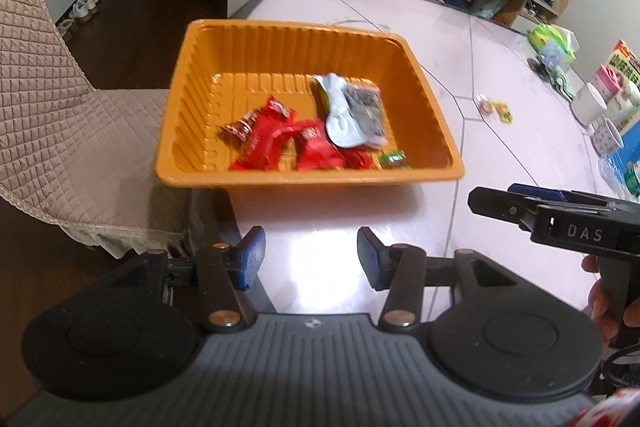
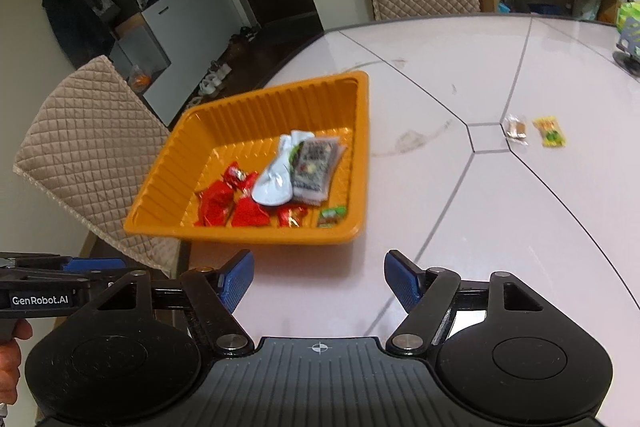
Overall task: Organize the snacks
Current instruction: 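Withdraw both open tools from the tray toward the remaining snacks, then grasp the clear biscuit packet with the left tool while the right tool grasps the yellow-green candy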
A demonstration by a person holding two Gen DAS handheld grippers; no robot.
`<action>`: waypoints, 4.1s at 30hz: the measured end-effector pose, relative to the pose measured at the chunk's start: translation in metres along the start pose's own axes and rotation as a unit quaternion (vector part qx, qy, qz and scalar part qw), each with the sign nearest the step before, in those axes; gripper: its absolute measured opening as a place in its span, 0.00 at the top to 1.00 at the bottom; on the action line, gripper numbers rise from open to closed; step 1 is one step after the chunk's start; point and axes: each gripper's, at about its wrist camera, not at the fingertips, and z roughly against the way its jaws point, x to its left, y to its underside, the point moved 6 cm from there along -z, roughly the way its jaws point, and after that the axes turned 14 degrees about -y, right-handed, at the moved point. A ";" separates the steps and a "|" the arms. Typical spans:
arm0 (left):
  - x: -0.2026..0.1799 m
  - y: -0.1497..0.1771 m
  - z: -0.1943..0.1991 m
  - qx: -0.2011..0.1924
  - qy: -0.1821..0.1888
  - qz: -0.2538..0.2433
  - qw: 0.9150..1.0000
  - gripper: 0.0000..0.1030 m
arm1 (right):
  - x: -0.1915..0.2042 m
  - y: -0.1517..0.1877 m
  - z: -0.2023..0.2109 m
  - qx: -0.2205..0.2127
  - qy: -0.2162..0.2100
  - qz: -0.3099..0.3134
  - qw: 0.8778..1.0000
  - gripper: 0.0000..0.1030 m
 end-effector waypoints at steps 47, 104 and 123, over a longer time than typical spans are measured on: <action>-0.207 -0.040 -0.022 -0.011 0.074 -0.134 0.988 0.55 | -0.155 -0.004 0.113 -0.075 0.099 -0.111 0.986 0.30; -0.327 -0.138 -0.182 -0.054 0.040 -0.226 0.972 0.80 | -0.279 -0.058 0.070 -0.095 0.136 -0.141 0.976 0.30; -0.260 -0.161 -0.152 -0.069 0.016 -0.147 0.987 0.80 | -0.251 -0.094 0.006 -0.066 0.111 -0.020 0.991 0.40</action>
